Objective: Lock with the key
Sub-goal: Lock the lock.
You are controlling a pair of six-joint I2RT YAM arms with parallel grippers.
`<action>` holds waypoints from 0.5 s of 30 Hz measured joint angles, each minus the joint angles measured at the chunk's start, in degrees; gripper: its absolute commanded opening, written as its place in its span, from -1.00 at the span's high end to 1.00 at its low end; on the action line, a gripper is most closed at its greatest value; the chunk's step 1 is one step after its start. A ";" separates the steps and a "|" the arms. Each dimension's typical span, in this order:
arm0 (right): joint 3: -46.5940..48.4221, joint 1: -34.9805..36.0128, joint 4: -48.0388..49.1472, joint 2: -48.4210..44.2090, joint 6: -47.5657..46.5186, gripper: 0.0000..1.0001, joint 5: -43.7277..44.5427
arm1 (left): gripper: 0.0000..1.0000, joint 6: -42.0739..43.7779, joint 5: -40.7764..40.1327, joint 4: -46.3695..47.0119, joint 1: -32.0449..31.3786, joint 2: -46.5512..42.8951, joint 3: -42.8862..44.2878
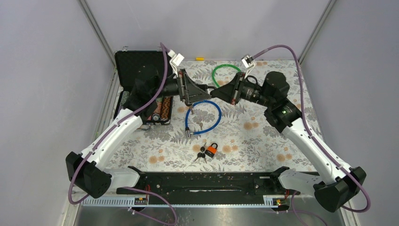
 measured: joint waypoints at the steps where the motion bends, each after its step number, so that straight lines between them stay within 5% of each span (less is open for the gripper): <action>1: -0.17 -0.24 -0.55 0.39 -0.02 1.00 0.42 | -0.94 1.07 -1.38 -0.72 -0.04 0.04 -0.98; 9: -5.20 -7.23 -10.54 0.57 -2.12 1.00 0.48 | -0.98 11.61 -12.02 -10.05 -0.20 -0.13 -5.46; 15: -5.18 -8.44 -18.38 -0.90 -10.78 1.00 0.76 | -0.93 21.07 -10.29 -15.15 0.15 1.79 -3.89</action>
